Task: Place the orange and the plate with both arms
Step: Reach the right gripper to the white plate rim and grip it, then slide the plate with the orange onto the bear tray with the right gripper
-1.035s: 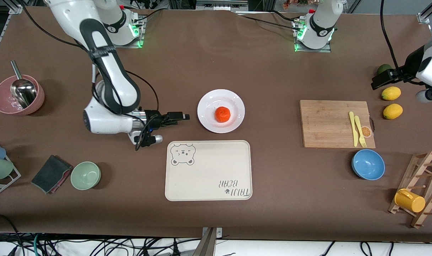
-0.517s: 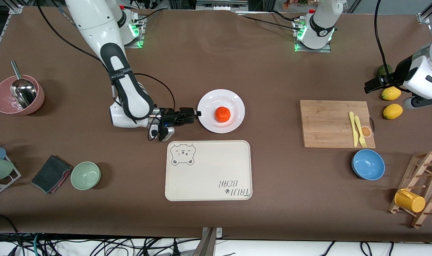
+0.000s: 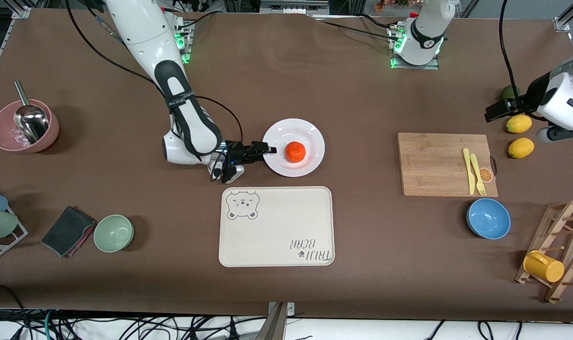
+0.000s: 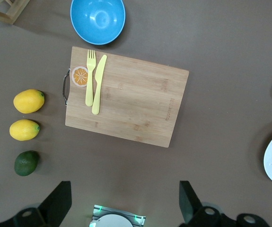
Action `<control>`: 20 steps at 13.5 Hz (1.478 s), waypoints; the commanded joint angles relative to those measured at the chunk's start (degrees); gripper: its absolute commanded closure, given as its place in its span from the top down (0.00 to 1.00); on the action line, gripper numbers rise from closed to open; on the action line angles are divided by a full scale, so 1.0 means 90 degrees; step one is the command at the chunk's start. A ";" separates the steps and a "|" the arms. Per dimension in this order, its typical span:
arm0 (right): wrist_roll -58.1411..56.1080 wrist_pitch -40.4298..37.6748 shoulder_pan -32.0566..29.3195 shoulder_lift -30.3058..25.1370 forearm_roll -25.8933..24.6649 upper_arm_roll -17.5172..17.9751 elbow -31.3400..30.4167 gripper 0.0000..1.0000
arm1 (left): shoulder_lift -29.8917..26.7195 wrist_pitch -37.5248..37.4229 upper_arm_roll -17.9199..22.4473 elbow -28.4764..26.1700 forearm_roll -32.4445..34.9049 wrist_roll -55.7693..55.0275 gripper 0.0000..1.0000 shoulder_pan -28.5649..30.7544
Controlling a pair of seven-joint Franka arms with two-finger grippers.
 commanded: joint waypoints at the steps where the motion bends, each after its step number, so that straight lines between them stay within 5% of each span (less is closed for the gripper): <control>1: -0.0166 0.0152 0.0158 0.0062 0.0227 -0.0015 -0.0010 0.27 | -0.0169 0.0093 -0.0035 -0.0175 -0.0156 0.0163 1.00 0.0082; 6: -0.0166 0.0122 0.0158 0.0062 0.0217 -0.0024 0.0009 0.00 | -0.0169 0.0073 -0.0035 -0.0175 -0.0156 0.0163 1.00 0.0082; 12: 0.0135 0.0074 0.0003 -0.0016 0.0159 -0.0131 0.0535 0.00 | -0.0169 0.0073 -0.0045 -0.0175 -0.0156 0.0163 1.00 0.0082; 14: 0.0689 0.0074 -0.0144 0.0042 -0.0035 -0.0287 0.1081 0.00 | -0.0169 0.0073 -0.0045 -0.0175 -0.0156 0.0163 1.00 0.0082; 16: 0.1801 0.0103 -0.0290 0.0188 -0.0824 -0.0444 0.1715 0.00 | -0.0169 0.0073 -0.0045 -0.0165 -0.0156 0.0163 1.00 0.0082; 20: 0.2781 0.0074 -0.0974 0.1172 -0.1257 -0.0483 0.3511 0.00 | -0.0169 0.0073 -0.0045 -0.0175 -0.0166 0.0163 1.00 0.0082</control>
